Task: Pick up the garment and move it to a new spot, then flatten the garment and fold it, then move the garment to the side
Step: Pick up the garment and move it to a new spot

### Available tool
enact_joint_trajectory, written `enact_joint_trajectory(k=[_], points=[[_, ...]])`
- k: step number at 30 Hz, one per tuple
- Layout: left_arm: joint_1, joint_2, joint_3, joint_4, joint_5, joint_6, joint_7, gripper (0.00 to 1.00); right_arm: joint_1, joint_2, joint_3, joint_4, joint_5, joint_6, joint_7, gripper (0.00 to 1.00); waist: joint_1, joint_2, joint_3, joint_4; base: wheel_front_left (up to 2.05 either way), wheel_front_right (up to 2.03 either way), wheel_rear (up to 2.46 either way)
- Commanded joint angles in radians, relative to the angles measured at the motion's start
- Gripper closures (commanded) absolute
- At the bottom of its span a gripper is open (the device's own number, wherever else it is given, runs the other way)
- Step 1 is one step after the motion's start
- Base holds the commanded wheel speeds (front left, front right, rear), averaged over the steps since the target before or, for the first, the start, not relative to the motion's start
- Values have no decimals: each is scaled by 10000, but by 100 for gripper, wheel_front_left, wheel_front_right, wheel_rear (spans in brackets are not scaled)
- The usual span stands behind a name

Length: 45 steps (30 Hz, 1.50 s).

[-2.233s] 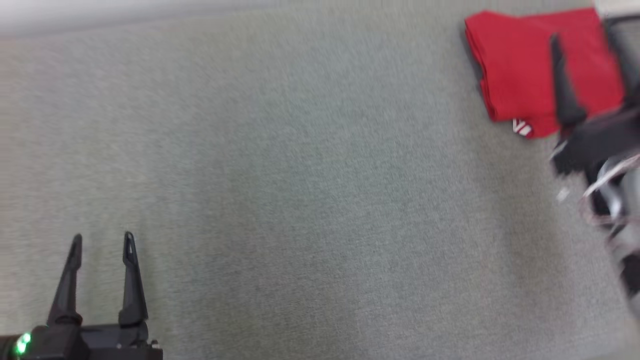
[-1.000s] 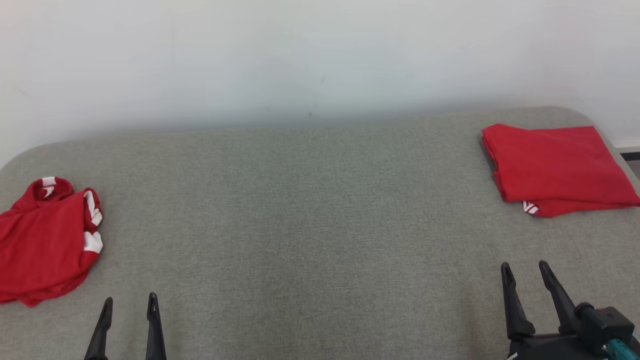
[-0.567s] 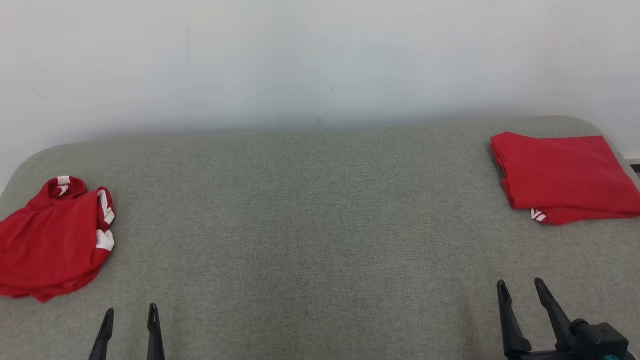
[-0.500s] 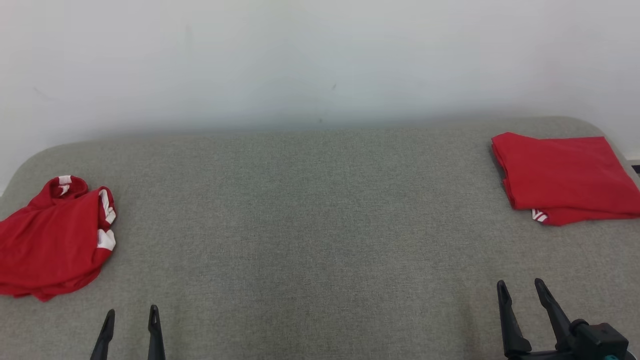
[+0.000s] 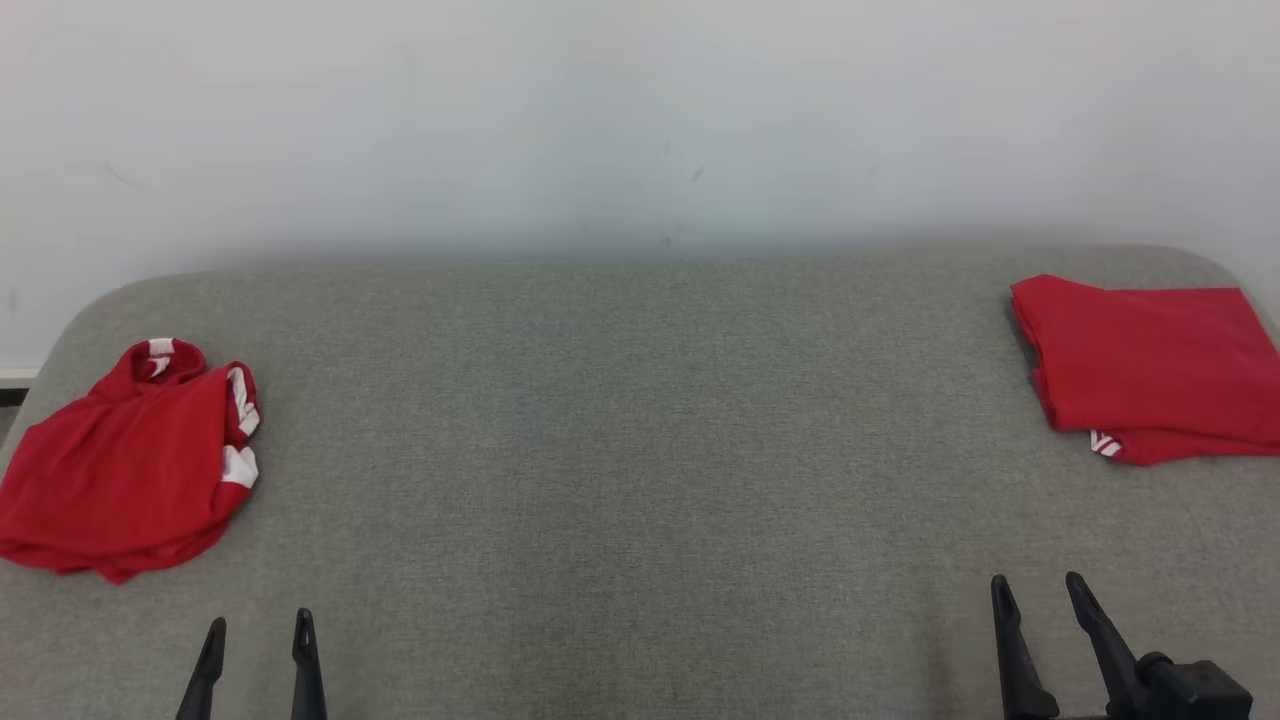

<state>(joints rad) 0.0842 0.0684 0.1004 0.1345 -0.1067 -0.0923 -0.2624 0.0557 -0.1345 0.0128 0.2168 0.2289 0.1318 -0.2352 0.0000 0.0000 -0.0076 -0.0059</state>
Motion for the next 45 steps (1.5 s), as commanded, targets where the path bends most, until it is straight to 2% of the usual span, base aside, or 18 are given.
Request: enact_joint_trajectory(k=[1, 26, 38, 45], points=[[-8, 34, 33, 8, 45, 11, -34, 0, 105, 63, 10, -18, 57, -25, -33, 0, 0, 0, 0, 226, 0, 0, 0], [-56, 71, 528, 182, -253, 231, -34, 0, -45, 213, 436, -91, -61, -25, 84, 0, 0, 0, 313, 3601, 0, 0, 0], [39, 15, 710, 208, -334, 243, -34, 0, -104, 92, 559, -208, -105, -26, 173, 0, 0, 0, 392, 4458, 0, 0, 0], [122, 15, 825, 179, -297, 294, -34, 0, -125, 104, 671, -185, -76, -26, 209, 0, 0, 0, 343, 4554, 0, 0, 0]])
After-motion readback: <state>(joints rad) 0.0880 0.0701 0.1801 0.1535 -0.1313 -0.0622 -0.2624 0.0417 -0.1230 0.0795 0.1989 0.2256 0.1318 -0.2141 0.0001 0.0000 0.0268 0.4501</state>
